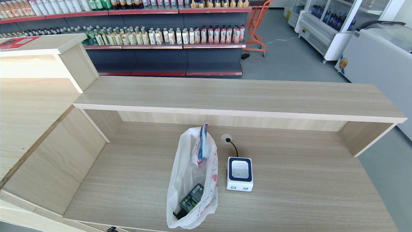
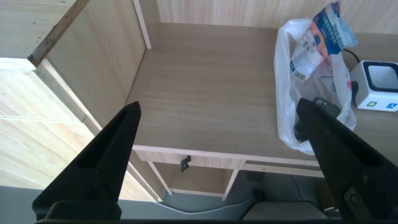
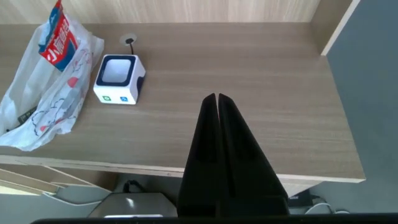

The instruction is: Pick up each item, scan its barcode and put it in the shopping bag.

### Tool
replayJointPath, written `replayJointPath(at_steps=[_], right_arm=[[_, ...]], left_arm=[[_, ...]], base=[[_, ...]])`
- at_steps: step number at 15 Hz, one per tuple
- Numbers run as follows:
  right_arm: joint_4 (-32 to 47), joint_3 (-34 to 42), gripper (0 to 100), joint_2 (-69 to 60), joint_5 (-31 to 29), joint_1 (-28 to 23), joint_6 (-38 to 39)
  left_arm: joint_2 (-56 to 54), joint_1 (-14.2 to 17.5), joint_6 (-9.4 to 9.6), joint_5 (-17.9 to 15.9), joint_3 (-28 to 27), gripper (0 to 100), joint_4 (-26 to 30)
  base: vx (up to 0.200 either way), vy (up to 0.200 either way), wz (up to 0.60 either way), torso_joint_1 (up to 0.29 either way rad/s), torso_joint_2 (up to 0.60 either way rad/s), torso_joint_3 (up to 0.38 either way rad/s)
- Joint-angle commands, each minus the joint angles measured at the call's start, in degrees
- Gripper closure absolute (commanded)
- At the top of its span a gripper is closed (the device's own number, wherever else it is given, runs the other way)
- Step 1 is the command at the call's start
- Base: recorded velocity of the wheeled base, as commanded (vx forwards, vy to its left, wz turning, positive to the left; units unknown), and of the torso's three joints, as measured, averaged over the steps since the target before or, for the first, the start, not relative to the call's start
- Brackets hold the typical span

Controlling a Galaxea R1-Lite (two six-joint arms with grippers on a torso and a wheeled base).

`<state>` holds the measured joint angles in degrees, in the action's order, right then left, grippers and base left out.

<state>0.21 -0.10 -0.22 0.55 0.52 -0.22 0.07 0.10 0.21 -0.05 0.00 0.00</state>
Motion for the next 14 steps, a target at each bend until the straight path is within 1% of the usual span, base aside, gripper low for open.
replayJointPath(at_steps=[1, 14], right_arm=[[0.0, 0.0, 100, 0.2, 0.1, -0.1, 0.0], [0.0, 0.0, 100, 0.2, 0.1, -0.1, 0.0]], left_arm=[[-0.1, -0.1, -0.03, 0.0, 0.0, 0, 0.0], [0.0, -0.1, -0.03, 0.0, 0.0, 0, 0.0]], base=[[0.000, 0.000, 0.00, 0.000, 0.00, 0.000], [0.000, 0.000, 0.00, 0.000, 0.00, 0.000]])
